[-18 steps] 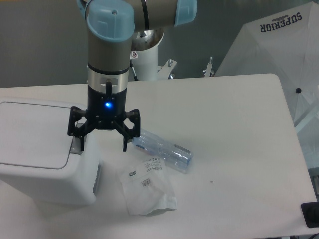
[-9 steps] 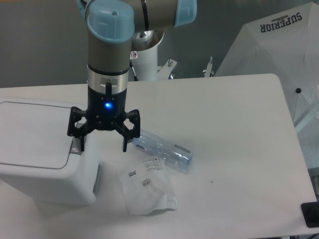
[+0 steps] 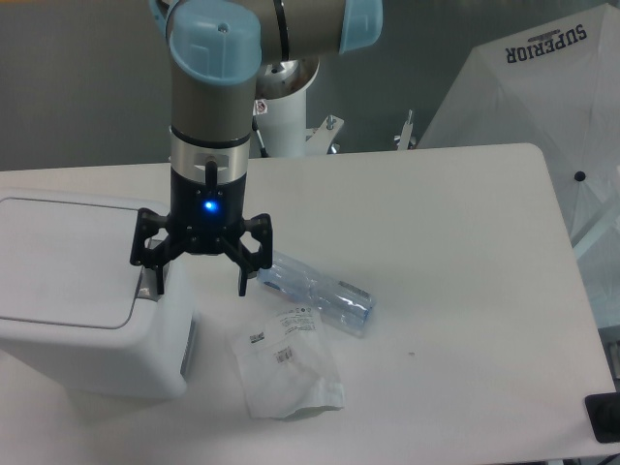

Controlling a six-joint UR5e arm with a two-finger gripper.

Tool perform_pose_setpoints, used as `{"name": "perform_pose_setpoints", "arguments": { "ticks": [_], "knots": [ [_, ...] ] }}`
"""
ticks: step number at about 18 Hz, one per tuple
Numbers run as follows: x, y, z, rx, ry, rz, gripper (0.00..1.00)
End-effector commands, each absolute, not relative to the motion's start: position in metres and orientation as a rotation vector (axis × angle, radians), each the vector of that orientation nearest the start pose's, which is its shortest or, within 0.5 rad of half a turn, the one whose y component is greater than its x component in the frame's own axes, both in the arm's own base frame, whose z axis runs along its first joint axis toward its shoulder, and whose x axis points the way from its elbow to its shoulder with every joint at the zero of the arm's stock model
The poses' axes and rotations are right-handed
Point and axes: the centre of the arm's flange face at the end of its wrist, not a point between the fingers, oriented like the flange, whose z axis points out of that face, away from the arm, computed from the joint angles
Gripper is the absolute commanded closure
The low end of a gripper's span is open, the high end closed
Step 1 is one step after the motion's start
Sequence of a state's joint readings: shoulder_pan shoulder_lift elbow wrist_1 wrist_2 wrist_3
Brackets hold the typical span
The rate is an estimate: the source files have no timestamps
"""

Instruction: Open the trash can

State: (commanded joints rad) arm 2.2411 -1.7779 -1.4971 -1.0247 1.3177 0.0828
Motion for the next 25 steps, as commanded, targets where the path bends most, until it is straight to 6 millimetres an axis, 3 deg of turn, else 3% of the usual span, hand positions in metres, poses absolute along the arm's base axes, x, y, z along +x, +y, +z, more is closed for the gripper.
{"name": "perform_pose_setpoints", "arguments": {
  "ticks": [6,12,17,25],
  "knots": [
    [-0.253,0.574,0.478,-2.570,-0.712,-0.112,0.00],
    [-0.261,0.573,0.511,-2.501,-0.676,-0.139,0.00],
    [-0.300,0.557,0.543,-2.438,-0.692,-0.058,0.00],
    [-0.333,0.530,0.544,-2.483,-0.619,0.076,0.00]
  ]
}}
